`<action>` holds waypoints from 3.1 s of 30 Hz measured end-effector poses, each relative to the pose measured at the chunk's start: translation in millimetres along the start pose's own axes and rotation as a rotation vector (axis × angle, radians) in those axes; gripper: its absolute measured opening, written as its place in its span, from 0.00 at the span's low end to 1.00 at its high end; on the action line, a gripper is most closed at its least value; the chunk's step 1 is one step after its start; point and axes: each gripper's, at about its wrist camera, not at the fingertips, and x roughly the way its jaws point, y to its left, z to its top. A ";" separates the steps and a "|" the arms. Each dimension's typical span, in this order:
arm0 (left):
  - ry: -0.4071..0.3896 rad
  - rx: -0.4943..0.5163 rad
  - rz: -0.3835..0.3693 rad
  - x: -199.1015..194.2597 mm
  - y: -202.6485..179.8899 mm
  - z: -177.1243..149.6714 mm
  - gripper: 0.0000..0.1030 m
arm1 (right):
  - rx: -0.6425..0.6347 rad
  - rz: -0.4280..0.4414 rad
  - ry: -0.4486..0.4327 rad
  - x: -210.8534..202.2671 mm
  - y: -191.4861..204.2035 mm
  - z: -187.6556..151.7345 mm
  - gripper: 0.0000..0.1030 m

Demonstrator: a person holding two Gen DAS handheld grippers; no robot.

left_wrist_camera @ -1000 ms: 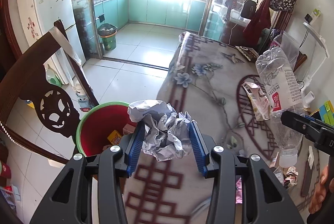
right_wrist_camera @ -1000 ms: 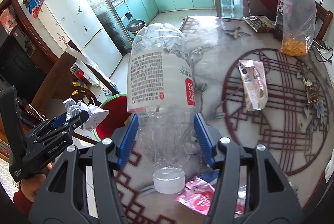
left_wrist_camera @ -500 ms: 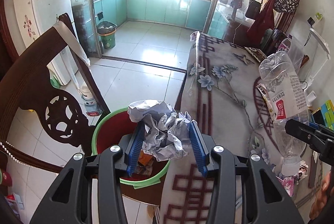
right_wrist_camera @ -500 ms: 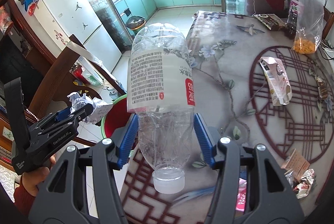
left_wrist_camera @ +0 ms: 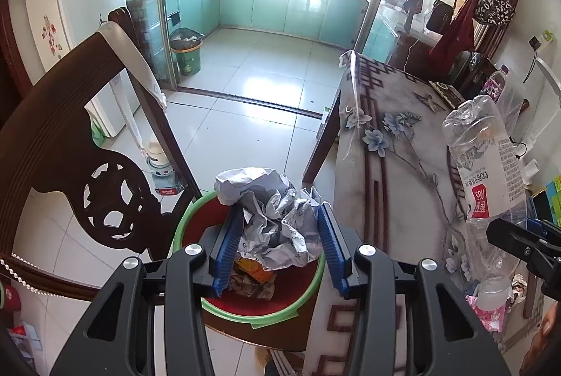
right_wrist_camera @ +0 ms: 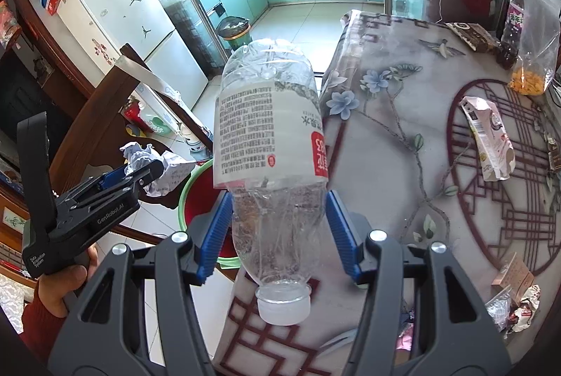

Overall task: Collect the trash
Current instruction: 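Carry the foil and the bottle over the red bucket, then open the left tool to drop the foil while the right tool drops the bottle into the bucket, then move both open tools back over the trash on the table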

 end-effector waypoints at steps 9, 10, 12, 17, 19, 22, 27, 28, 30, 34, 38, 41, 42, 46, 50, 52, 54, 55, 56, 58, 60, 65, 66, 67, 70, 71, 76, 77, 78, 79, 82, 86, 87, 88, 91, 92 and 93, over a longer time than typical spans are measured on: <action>0.038 -0.008 0.006 23.1 20.0 5.4 0.40 | -0.020 -0.003 0.040 17.8 18.4 2.5 0.52; 0.044 -0.011 0.008 26.6 22.3 5.8 0.41 | -0.023 -0.002 0.046 20.8 20.7 2.6 0.52; 0.055 -0.016 0.010 33.4 26.2 6.5 0.41 | -0.029 0.003 0.062 27.3 24.4 2.4 0.52; 0.074 -0.018 0.019 46.9 33.2 8.8 0.41 | -0.020 0.042 0.117 49.8 33.4 -0.5 0.52; 0.081 -0.018 0.022 50.8 35.6 9.9 0.41 | -0.017 0.061 0.145 60.5 37.2 -2.4 0.52; 0.089 -0.022 0.029 55.4 40.0 11.3 0.41 | -0.022 0.086 0.189 76.5 45.3 -5.4 0.52; 0.108 -0.039 0.044 64.0 51.1 13.0 0.41 | -0.056 0.095 0.238 97.7 59.6 -7.2 0.52; 0.111 -0.041 0.047 65.1 53.0 13.1 0.41 | -0.062 0.095 0.246 100.8 61.5 -6.8 0.52; 0.119 -0.046 0.052 68.4 56.4 13.5 0.42 | -0.067 0.095 0.256 105.9 64.0 -5.2 0.52; 0.133 -0.065 0.059 75.8 63.9 14.8 0.42 | -0.070 0.092 0.272 115.0 66.1 -0.2 0.52; 0.140 -0.075 0.066 81.0 68.6 17.0 0.44 | -0.078 0.090 0.274 120.2 68.2 4.5 0.52; 0.142 -0.085 0.068 83.4 70.2 19.2 0.47 | -0.084 0.095 0.271 121.1 70.0 8.4 0.53; 0.144 -0.089 0.073 84.1 71.0 19.7 0.49 | -0.085 0.095 0.271 121.1 70.5 9.8 0.58; 0.140 -0.106 0.080 82.2 73.3 19.4 0.51 | -0.089 0.090 0.264 121.0 69.7 13.7 0.62; 0.130 -0.116 0.090 76.0 75.5 17.3 0.52 | -0.098 0.073 0.255 116.5 66.1 14.3 0.64; 0.126 -0.122 0.089 72.6 76.4 16.6 0.52 | -0.093 0.072 0.246 111.7 62.9 14.7 0.65; 0.118 -0.124 0.091 68.4 76.3 15.5 0.54 | -0.093 0.064 0.234 105.1 60.2 14.4 0.65; 0.112 -0.125 0.091 66.0 75.8 14.9 0.55 | -0.096 0.055 0.224 100.6 58.5 13.8 0.66; 0.105 -0.125 0.091 63.3 74.8 13.7 0.58 | -0.099 0.046 0.215 96.6 57.1 13.0 0.67; 0.106 -0.119 0.090 60.7 72.3 11.6 0.58 | -0.097 0.028 0.195 87.0 52.4 9.6 0.68; 0.110 -0.107 0.088 57.9 67.3 8.2 0.58 | -0.084 0.019 0.184 80.0 47.0 5.9 0.68; 0.109 -0.064 0.078 49.9 49.9 0.3 0.58 | -0.038 -0.003 0.160 60.3 28.0 -8.5 0.69; 0.108 -0.053 0.073 48.1 44.9 -0.7 0.58 | -0.031 -0.009 0.157 57.7 24.9 -10.5 0.69; 0.107 -0.042 0.068 46.5 40.4 -1.6 0.58 | -0.017 -0.018 0.152 53.4 19.1 -14.7 0.70; 0.105 -0.003 0.053 42.9 23.7 -3.9 0.58 | 0.031 -0.038 0.143 42.2 2.1 -25.5 0.70; 0.103 0.010 0.045 41.7 16.8 -4.7 0.58 | 0.048 -0.049 0.139 37.3 -5.4 -29.8 0.70; 0.098 0.063 -0.005 38.7 -22.7 -11.1 0.58 | 0.123 -0.113 0.100 4.8 -45.3 -51.1 0.70; 0.102 0.078 -0.017 38.9 -33.5 -13.2 0.58 | 0.138 -0.129 0.092 -3.0 -54.3 -55.1 0.71; 0.107 0.094 -0.029 38.8 -44.6 -15.5 0.58 | 0.154 -0.145 0.082 -11.3 -63.9 -59.7 0.72; 0.112 0.116 -0.042 38.7 -57.3 -18.0 0.58 | 0.165 -0.159 0.075 -18.9 -72.4 -63.4 0.72; 0.108 0.167 -0.074 32.5 -90.8 -26.7 0.58 | 0.201 -0.198 0.059 -38.6 -102.2 -76.2 0.72; 0.104 0.187 -0.104 22.8 -130.4 -41.8 0.59 | 0.225 -0.222 0.064 -59.7 -149.9 -92.9 0.72; 0.114 0.186 -0.107 22.0 -140.1 -46.6 0.59 | 0.223 -0.227 0.067 -63.0 -159.9 -95.3 0.72; 0.124 0.184 -0.105 21.7 -148.4 -50.9 0.59 | 0.219 -0.233 0.072 -67.8 -172.1 -98.4 0.72; 0.155 0.156 -0.104 19.6 -176.8 -68.5 0.59 | 0.208 -0.242 0.085 -82.8 -211.7 -106.3 0.72; 0.159 0.153 -0.099 18.3 -185.7 -73.6 0.59 | 0.202 -0.244 0.090 -86.6 -223.4 -108.4 0.73; 0.161 0.151 -0.097 16.7 -194.3 -79.6 0.59 | 0.196 -0.245 0.099 -88.9 -233.8 -109.5 0.73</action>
